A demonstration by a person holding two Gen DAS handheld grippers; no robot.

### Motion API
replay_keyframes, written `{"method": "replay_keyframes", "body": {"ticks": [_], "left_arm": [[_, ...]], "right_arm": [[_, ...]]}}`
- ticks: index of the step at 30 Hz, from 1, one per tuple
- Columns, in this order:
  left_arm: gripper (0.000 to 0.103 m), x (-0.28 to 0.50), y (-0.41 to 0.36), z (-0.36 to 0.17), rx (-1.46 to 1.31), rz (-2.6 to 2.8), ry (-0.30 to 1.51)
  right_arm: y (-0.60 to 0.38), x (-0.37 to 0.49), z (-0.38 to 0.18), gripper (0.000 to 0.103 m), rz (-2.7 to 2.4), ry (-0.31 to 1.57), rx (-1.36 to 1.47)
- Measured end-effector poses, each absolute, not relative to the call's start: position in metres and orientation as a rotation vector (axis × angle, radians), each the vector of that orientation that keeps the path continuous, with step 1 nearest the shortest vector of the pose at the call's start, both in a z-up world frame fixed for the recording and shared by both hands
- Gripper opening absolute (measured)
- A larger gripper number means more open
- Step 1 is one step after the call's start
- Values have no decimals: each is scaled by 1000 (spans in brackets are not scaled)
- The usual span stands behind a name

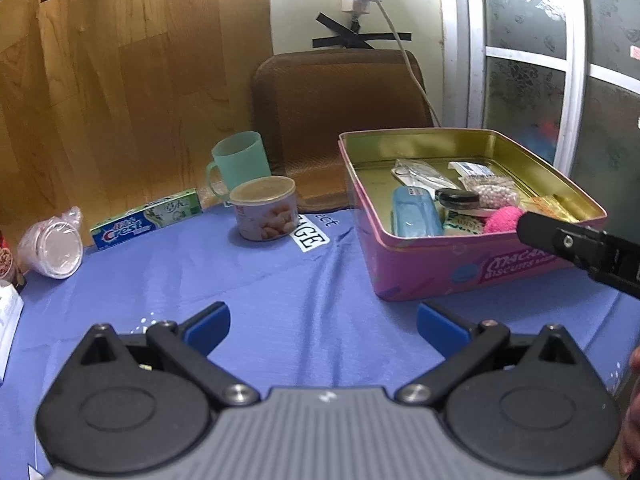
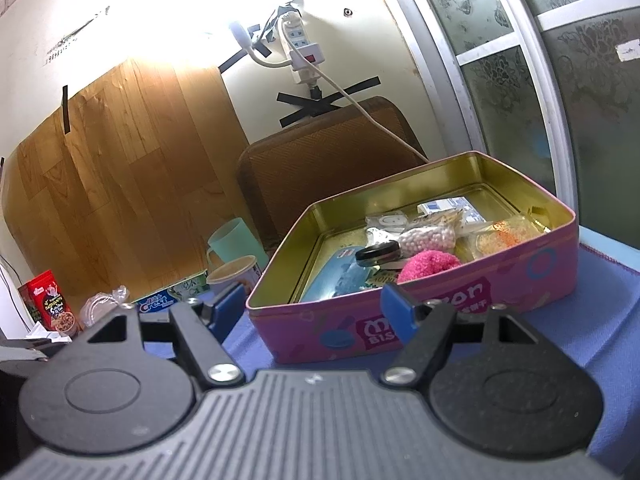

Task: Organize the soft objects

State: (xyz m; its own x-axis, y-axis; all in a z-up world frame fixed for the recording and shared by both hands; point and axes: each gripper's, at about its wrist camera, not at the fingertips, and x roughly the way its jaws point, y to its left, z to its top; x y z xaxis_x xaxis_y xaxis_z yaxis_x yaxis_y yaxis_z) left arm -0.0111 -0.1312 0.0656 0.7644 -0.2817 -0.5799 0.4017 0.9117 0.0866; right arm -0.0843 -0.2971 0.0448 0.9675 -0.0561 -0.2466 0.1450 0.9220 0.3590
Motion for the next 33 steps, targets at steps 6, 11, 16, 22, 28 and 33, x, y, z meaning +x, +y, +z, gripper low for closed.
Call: {"method": "replay_keyframes", "body": {"ticks": [6,11,16,22,28,33], "left_arm": [[103,-12,-129,65,216,-350,571],[103,-13,-127,65,204,-358,577],[103,-17,-127,67,221,-348,548],[103,-21,-128,68,245,-327,528],[103,-23,-127,69,234,-335,535],[103,-25,-127,69,258,-301,518]], "right_arm": [[-299,-84,44,79,-110,236,394],[-298,-84,42,79,-111,239,396],[-299,-84,41,80,-117,238,403],[-299,-85,41,81,-119,235,406],[-299,-86,41,81,-121,235,408],[-300,-87,41,81,-123,236,411]]}}
